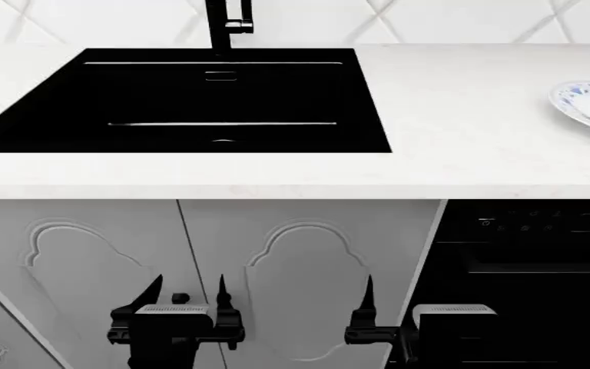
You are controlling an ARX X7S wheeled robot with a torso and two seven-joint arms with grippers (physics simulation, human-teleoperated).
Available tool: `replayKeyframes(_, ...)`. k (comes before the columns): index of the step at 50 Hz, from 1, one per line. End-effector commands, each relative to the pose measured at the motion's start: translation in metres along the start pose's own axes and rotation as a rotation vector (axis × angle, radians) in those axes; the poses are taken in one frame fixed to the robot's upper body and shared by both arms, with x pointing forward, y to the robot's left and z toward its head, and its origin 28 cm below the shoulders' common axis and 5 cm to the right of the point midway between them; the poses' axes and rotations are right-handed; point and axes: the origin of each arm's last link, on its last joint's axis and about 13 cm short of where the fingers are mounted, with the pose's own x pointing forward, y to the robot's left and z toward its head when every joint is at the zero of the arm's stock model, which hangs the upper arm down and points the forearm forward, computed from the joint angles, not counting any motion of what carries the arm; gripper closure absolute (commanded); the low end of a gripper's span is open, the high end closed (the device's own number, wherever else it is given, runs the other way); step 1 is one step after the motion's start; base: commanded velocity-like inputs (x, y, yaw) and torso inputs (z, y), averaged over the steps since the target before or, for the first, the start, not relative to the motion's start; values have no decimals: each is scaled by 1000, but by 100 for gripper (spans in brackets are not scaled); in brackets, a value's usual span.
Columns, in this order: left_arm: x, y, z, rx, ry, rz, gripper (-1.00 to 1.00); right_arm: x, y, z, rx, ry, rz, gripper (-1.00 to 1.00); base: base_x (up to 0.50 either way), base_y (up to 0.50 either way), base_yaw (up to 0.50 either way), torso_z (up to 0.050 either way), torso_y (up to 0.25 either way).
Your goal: Move the dessert items from the plate to the tray.
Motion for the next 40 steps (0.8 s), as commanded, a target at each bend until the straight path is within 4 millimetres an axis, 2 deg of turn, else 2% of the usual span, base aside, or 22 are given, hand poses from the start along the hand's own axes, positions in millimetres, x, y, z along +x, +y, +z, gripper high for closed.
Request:
replayKeyframes(1,-1,0,1,1,-6,3,-100,-1,1,0,-1,-2,-1,-100,0,0,0,0,0)
replayKeyframes(10,-2,1,3,-4,-19,5,-100,1,0,2,1,-5,-5,-100,0,-29,0,0,0)
replayKeyframes(19,-4,2,4,-6,-25,11,-100,0,0,1,7,-4,-11,-100,-83,-500,0,0,0)
replayKeyframes(25,1,3,9,-16,-39,15,-100,8,-3,3,10,-4,-29,-100,-81,-500,0,0,0)
replayKeyframes(40,-13,6,15,-39,-66,6,-100,-8,-3,9,10,-54,-30,-100,-1,-500,0,0,0)
